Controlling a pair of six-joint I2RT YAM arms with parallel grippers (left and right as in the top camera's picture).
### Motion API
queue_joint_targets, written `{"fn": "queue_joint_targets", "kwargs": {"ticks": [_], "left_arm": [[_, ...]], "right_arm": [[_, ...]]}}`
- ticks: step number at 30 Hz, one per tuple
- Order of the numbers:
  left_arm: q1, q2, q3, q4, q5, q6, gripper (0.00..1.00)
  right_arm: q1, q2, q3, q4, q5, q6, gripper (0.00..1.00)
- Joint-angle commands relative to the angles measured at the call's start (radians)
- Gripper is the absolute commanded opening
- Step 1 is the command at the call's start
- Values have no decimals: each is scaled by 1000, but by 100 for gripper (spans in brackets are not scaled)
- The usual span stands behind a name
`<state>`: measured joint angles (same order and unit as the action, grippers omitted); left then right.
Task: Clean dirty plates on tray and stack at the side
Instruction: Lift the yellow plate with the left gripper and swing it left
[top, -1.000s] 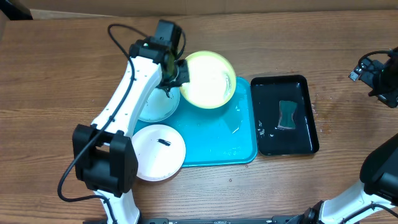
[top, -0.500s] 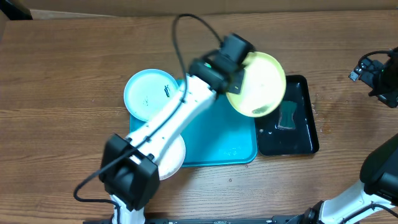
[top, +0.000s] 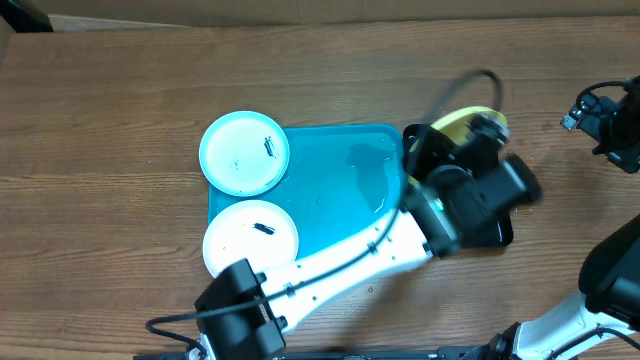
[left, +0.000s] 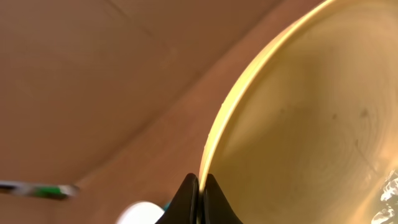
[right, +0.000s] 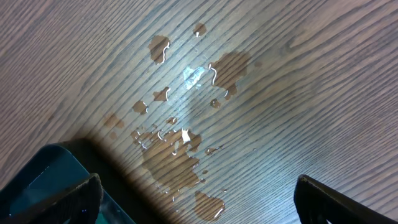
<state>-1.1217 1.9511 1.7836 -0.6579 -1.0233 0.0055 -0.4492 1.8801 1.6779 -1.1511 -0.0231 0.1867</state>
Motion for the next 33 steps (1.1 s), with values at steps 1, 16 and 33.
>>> {"fn": "queue_joint_targets", "kwargs": {"ticks": [1, 16, 33], "left_arm": [[-34, 5, 34, 29, -220, 123, 4], [-49, 5, 33, 52, -216, 110, 4], [263, 0, 34, -125, 861, -240, 4]], "right_arm": [[-1, -21, 4, 5, -5, 8, 100], [-1, -21, 4, 5, -5, 8, 100], [-1, -21, 4, 5, -5, 8, 100]]}}
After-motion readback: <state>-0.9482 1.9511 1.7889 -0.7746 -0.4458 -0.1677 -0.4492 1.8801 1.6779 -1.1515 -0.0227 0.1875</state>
